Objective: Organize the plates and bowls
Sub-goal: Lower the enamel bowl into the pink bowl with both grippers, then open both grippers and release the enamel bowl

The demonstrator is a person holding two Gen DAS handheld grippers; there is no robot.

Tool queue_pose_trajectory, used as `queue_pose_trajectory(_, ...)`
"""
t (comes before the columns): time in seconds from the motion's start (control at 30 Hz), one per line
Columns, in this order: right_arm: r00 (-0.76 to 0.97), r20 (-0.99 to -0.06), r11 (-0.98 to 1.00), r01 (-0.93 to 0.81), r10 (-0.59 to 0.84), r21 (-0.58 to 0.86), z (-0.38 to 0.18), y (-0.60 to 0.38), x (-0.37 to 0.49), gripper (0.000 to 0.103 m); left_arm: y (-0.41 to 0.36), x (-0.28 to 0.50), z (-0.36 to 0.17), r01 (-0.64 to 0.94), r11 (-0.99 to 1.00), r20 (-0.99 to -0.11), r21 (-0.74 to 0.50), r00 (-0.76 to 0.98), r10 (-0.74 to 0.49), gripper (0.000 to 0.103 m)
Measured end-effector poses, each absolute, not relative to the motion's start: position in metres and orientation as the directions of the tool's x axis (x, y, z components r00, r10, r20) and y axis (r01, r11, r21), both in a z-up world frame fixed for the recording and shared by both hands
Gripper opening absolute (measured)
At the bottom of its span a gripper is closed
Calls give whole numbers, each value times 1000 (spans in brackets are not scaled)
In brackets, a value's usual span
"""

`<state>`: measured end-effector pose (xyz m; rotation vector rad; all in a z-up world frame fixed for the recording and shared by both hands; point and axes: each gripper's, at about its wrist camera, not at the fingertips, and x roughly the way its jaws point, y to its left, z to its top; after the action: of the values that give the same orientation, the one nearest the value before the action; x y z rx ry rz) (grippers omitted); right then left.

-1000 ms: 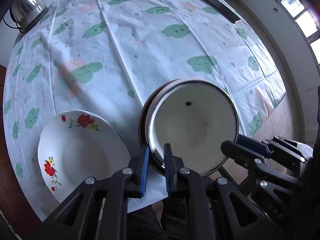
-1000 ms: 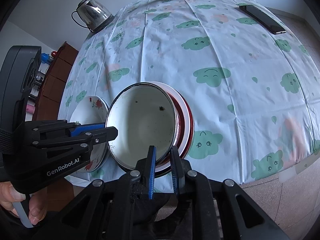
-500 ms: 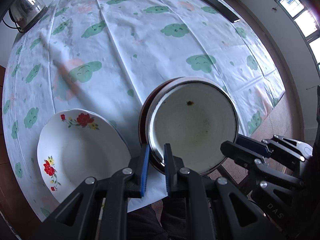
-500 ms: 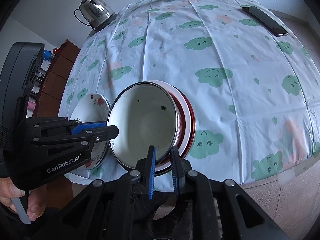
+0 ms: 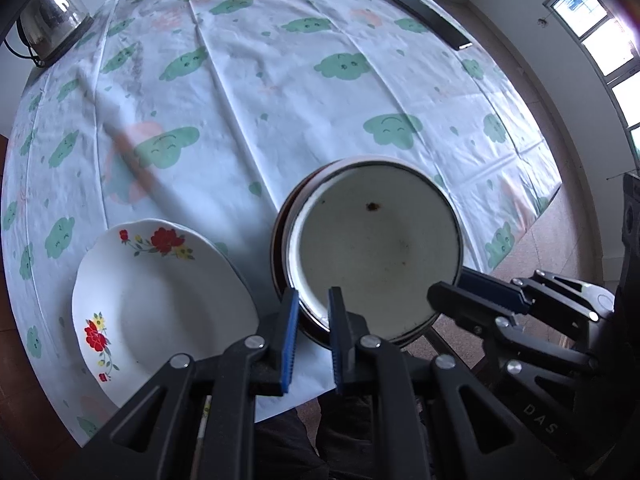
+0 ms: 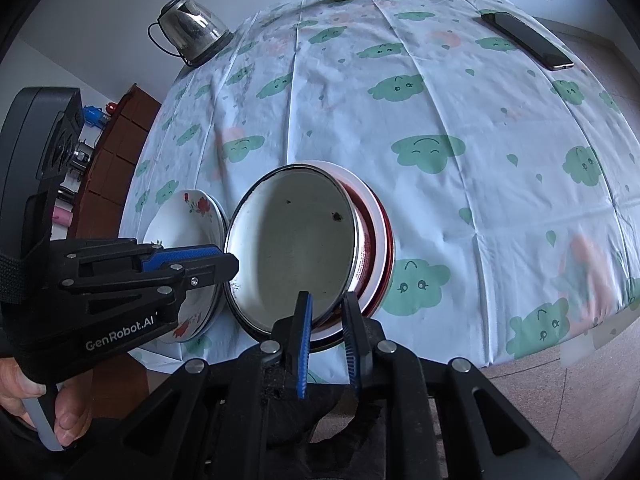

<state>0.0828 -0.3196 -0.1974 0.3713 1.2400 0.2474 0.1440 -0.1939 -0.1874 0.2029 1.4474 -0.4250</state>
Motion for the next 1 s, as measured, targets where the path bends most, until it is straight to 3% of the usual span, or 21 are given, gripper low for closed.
queue_pose_trajectory(0.3,323,-863,912,1,388,410,-194,-316,80,39,-191,148,-185,391,913,-984,-117,78,-159,13)
queue_pose_trajectory(0.37,334,-864,916,3,377,401,-192,-317,79,45,-191,149,-184,387,915,-984,-116,82,-160,19)
queue_pose_trajectory(0.53,350,-862,919,6,367,394,-186,-322,78,45,-189,150,-180,386,917,-982,-99,110,-153,36)
queue_pose_trajectory(1.0,378,-881,942,57,286,330,-183,-333,76,46,-189,154,-184,384,921,-984,-58,134,-118,50)
